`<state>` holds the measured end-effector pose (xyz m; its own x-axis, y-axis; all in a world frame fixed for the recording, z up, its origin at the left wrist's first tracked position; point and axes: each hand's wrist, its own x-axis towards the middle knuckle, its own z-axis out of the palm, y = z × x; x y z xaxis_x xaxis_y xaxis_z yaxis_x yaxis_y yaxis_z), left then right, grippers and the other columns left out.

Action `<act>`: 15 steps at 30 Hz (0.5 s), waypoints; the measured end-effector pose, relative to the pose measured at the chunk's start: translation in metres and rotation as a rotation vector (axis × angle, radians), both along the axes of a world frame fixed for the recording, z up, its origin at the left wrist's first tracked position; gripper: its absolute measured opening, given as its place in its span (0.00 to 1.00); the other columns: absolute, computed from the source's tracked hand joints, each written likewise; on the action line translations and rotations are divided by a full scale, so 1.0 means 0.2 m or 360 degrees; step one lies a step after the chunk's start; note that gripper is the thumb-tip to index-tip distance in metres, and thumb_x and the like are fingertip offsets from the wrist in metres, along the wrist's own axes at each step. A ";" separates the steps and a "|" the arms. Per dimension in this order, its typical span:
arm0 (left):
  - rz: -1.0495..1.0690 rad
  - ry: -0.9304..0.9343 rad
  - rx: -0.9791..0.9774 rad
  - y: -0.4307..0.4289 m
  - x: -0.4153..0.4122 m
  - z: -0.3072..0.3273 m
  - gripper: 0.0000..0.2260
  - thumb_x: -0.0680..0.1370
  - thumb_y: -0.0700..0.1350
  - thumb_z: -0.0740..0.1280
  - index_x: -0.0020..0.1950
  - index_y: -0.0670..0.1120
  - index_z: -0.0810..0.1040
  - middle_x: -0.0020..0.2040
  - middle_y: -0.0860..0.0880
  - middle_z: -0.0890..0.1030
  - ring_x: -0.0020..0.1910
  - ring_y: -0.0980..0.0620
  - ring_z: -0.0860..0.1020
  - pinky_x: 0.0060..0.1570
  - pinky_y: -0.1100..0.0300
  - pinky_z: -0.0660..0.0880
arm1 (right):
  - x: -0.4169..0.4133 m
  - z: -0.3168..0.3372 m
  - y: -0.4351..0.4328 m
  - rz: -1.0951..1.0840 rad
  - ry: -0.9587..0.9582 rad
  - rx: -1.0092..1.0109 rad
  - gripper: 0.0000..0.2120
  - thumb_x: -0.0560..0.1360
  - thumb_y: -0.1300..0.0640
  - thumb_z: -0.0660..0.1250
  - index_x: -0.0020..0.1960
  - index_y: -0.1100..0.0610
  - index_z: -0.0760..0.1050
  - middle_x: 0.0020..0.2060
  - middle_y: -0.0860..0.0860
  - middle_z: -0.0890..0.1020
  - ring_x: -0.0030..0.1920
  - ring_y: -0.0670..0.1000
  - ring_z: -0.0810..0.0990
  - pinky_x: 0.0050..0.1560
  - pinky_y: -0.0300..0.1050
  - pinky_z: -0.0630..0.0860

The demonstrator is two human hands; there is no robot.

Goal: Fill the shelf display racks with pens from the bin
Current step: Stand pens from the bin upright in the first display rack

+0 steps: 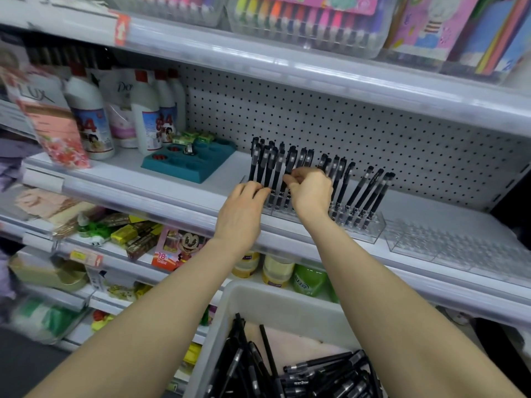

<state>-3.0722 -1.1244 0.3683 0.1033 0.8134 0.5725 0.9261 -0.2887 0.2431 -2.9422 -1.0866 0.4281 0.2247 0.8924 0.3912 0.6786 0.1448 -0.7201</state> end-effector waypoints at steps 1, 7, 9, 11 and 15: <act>0.0000 0.0000 0.0002 0.00 0.00 0.00 0.29 0.72 0.29 0.64 0.72 0.45 0.70 0.67 0.46 0.71 0.66 0.45 0.67 0.62 0.52 0.71 | 0.00 0.00 -0.01 0.0009 0.0000 -0.0003 0.11 0.76 0.53 0.70 0.56 0.57 0.82 0.51 0.56 0.84 0.52 0.57 0.81 0.53 0.48 0.77; -0.0003 -0.0004 0.0000 -0.01 0.01 0.02 0.29 0.73 0.30 0.65 0.73 0.45 0.68 0.69 0.46 0.70 0.67 0.45 0.66 0.64 0.53 0.69 | 0.03 0.02 -0.02 0.0057 -0.0129 -0.0061 0.11 0.76 0.54 0.71 0.55 0.57 0.83 0.53 0.55 0.84 0.53 0.56 0.81 0.53 0.44 0.75; -0.0009 0.0030 -0.0017 -0.01 0.01 0.02 0.29 0.74 0.30 0.65 0.74 0.45 0.67 0.70 0.46 0.69 0.69 0.45 0.65 0.67 0.54 0.66 | 0.04 0.01 -0.03 0.0087 -0.0119 -0.0055 0.11 0.76 0.55 0.71 0.56 0.57 0.82 0.52 0.54 0.84 0.52 0.54 0.82 0.53 0.44 0.76; -0.0018 0.0024 -0.0019 -0.02 0.01 0.02 0.30 0.74 0.30 0.66 0.75 0.43 0.65 0.72 0.45 0.67 0.72 0.45 0.63 0.71 0.53 0.64 | 0.07 0.01 -0.06 0.0120 -0.0105 -0.0006 0.11 0.76 0.56 0.70 0.57 0.57 0.82 0.50 0.53 0.85 0.51 0.53 0.82 0.55 0.46 0.78; -0.0080 -0.0105 0.0085 -0.13 0.05 0.00 0.27 0.74 0.30 0.66 0.72 0.42 0.70 0.69 0.44 0.71 0.70 0.45 0.65 0.68 0.50 0.69 | 0.15 -0.02 -0.19 0.0163 -0.0131 0.0072 0.11 0.77 0.56 0.69 0.58 0.56 0.82 0.49 0.50 0.86 0.49 0.49 0.83 0.57 0.46 0.78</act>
